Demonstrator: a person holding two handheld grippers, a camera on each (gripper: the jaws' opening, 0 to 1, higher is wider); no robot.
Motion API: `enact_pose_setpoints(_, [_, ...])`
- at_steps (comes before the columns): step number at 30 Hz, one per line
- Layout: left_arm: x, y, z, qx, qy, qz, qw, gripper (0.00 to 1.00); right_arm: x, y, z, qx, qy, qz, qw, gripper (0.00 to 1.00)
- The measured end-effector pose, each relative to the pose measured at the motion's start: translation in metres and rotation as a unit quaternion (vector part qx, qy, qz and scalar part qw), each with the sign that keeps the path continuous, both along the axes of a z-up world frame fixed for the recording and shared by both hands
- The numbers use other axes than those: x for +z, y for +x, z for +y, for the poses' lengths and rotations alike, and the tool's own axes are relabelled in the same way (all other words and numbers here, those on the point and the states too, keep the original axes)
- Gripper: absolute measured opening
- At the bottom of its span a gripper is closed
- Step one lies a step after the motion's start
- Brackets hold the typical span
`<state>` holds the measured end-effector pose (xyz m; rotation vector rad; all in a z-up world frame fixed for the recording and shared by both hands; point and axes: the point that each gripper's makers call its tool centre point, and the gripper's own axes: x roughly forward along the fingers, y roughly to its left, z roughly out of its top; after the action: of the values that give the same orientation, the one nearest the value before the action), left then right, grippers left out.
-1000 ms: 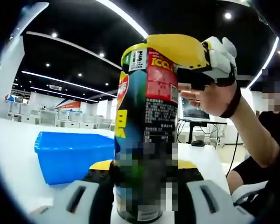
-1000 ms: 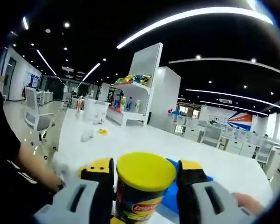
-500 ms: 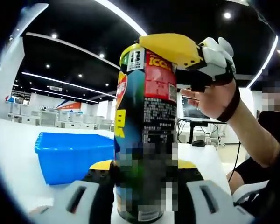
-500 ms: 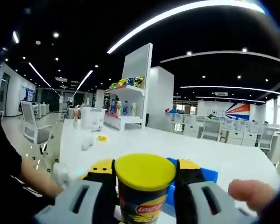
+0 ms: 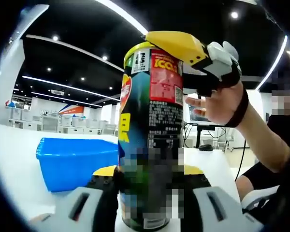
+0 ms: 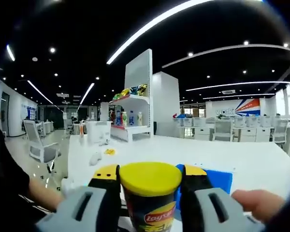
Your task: Open the lid of the chip container on the table, take out the chips, place them into the box in front of the container, and close the lid
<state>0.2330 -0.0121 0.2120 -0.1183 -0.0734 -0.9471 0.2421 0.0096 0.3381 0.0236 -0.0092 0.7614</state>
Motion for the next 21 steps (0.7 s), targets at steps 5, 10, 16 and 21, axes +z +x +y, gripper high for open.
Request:
enact_pose_setpoints(5, [0.0, -0.0005, -0.0002, 0.0, 0.0, 0.0, 1.0, 0.48, 0.0012, 0.0002, -0.0003, 0.001, 0.014, 0.005, 0.9999, 0.42])
enact_pose_setpoints(10, [0.0, -0.0007, -0.0002, 0.0, 0.0, 0.0, 1.0, 0.48, 0.0025, 0.0013, -0.0012, 0.002, 0.028, 0.009, 0.9996, 0.42])
enact_pose_setpoints(16, [0.0, -0.0019, -0.0001, -0.001, 0.001, -0.002, 1.0, 0.48, 0.0086, 0.002, -0.0033, 0.024, 0.098, 0.058, 0.9932, 0.41])
enact_pose_setpoints(21, [-0.0003, -0.0027, -0.0002, -0.002, 0.002, -0.003, 1.0, 0.48, 0.0091, 0.0041, -0.0061, 0.028, 0.103, 0.053, 0.9928, 0.41])
